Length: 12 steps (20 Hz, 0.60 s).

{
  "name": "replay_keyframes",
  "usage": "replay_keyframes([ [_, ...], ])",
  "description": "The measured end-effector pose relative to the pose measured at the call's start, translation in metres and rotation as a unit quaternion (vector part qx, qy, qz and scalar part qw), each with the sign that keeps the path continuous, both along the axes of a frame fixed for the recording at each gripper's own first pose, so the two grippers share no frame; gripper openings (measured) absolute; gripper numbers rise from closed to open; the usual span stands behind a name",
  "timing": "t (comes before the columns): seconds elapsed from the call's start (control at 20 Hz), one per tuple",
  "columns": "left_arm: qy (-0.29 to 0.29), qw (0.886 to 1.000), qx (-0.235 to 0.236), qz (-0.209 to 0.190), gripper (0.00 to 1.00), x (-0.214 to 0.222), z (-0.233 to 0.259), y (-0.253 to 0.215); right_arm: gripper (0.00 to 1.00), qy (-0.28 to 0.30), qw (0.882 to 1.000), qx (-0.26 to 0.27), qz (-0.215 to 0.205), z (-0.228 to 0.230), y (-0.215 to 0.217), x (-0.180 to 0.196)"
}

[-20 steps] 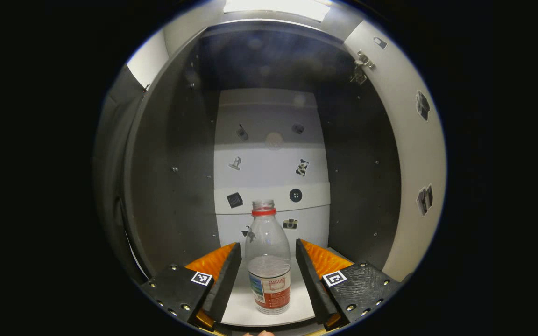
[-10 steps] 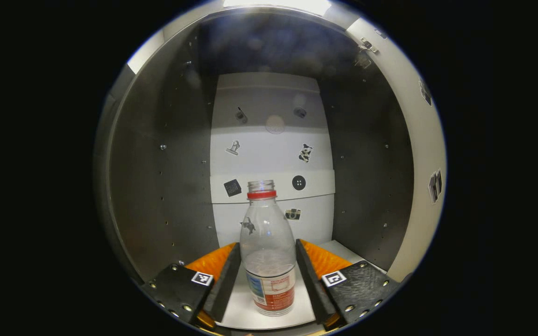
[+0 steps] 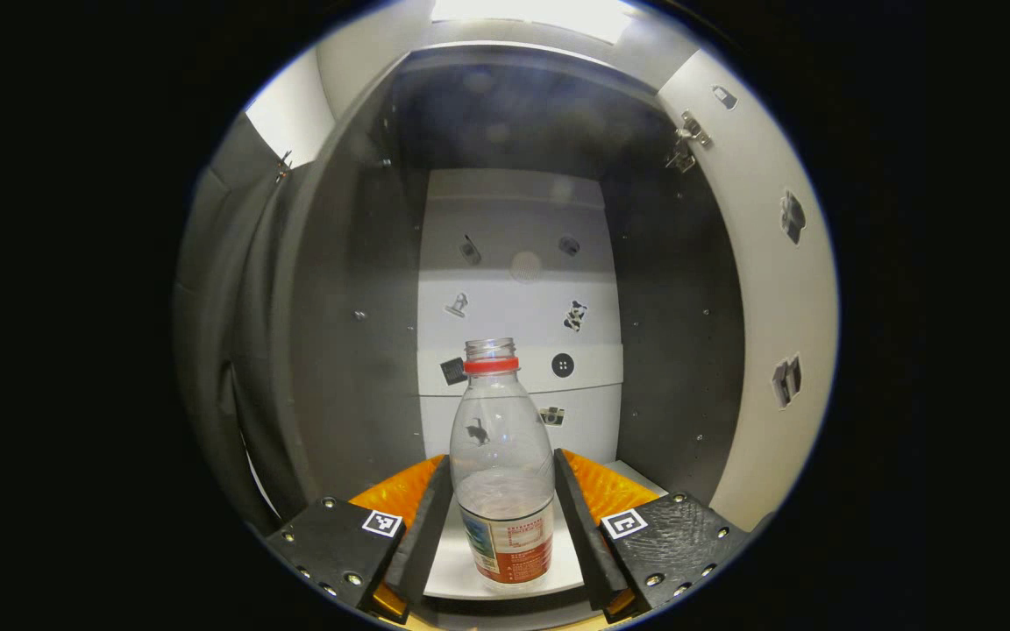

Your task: Open the cabinet door with the right hand, grasp the bottle in the cabinet with the left hand and place it on the coaster, then close the cabinet door with the right hand.

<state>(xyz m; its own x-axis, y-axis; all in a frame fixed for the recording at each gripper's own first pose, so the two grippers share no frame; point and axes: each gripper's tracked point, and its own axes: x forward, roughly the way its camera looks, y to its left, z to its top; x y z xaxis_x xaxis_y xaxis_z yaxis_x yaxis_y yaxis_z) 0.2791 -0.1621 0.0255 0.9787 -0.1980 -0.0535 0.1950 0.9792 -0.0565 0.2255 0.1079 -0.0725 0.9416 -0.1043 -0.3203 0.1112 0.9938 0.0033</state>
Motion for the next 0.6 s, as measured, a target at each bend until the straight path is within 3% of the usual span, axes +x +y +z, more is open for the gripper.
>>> replay_keyframes([
  [0.6,-0.012,0.998,-0.003,0.054,0.65,-0.100,0.009,0.054,0.93,-0.024,0.998,0.013,0.062,0.014,0.005,-0.016],
])
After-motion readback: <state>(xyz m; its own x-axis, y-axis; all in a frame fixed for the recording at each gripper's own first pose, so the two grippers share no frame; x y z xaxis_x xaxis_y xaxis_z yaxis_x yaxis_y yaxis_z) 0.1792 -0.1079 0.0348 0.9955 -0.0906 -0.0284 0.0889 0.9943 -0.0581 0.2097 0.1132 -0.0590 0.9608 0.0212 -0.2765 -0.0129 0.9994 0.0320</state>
